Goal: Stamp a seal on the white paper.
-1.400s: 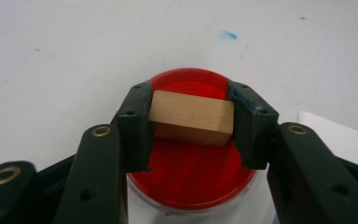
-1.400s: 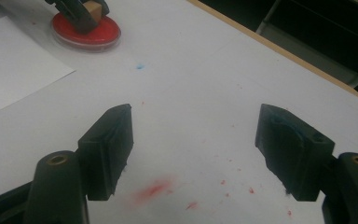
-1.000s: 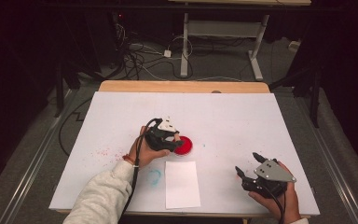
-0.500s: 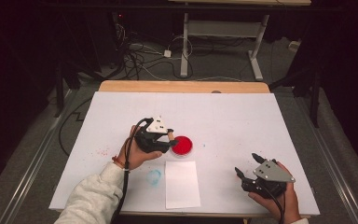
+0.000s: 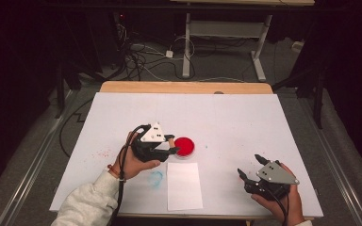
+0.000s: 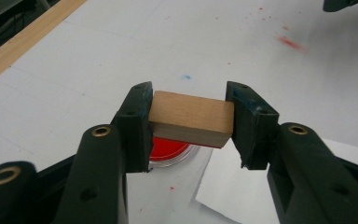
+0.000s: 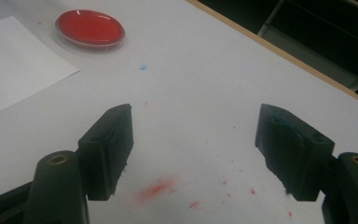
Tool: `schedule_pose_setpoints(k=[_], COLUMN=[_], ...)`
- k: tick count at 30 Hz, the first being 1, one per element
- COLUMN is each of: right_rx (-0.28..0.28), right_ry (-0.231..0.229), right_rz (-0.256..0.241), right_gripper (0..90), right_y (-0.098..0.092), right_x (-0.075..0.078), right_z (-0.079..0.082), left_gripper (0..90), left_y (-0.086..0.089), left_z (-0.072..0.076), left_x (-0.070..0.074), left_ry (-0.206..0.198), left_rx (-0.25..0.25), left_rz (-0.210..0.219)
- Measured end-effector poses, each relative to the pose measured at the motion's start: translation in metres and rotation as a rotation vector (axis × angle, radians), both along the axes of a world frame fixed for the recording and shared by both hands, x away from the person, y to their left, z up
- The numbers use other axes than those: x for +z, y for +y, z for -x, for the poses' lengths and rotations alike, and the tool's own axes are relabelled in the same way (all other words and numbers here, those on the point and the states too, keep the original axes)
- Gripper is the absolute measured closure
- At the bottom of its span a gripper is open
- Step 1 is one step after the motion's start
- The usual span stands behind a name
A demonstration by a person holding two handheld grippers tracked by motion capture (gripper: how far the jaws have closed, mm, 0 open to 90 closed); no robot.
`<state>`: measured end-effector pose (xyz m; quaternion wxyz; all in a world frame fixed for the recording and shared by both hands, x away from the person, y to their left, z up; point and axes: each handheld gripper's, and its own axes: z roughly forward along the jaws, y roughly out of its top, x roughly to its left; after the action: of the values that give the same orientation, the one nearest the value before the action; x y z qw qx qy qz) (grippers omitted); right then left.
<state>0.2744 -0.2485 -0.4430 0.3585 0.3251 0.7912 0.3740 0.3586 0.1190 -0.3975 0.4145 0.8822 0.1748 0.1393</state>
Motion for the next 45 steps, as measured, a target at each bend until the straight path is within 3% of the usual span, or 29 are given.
schedule_pose_setpoints(k=[2,12,20,33,45], right_rx=[-0.001,0.003,0.008,0.012,0.013], right_ry=[-0.001,-0.006,-0.001,0.006,0.006], right_rz=[0.0,0.004,0.01,0.017,0.019], right_gripper=[28.6,28.7,28.7,28.7,28.7], right_y=[0.0,0.0,0.001,0.003,0.003], right_x=[0.0,0.001,0.001,-0.001,-0.001], right_z=[0.0,0.003,0.003,0.004,0.004], left_gripper=[52.2,52.2,52.2,52.2,52.1], left_y=[-0.001,-0.011,-0.023,-0.037,-0.045], left_z=[0.004,0.024,0.038,0.042,0.044], left_x=[0.0,-0.007,-0.022,-0.046,-0.067], left_ry=[0.004,0.004,0.025,0.07,0.116], left_rx=[-0.003,-0.076,-0.144,-0.199,-0.214], left_rz=[0.01,-0.044,-0.073,-0.126,-0.185])
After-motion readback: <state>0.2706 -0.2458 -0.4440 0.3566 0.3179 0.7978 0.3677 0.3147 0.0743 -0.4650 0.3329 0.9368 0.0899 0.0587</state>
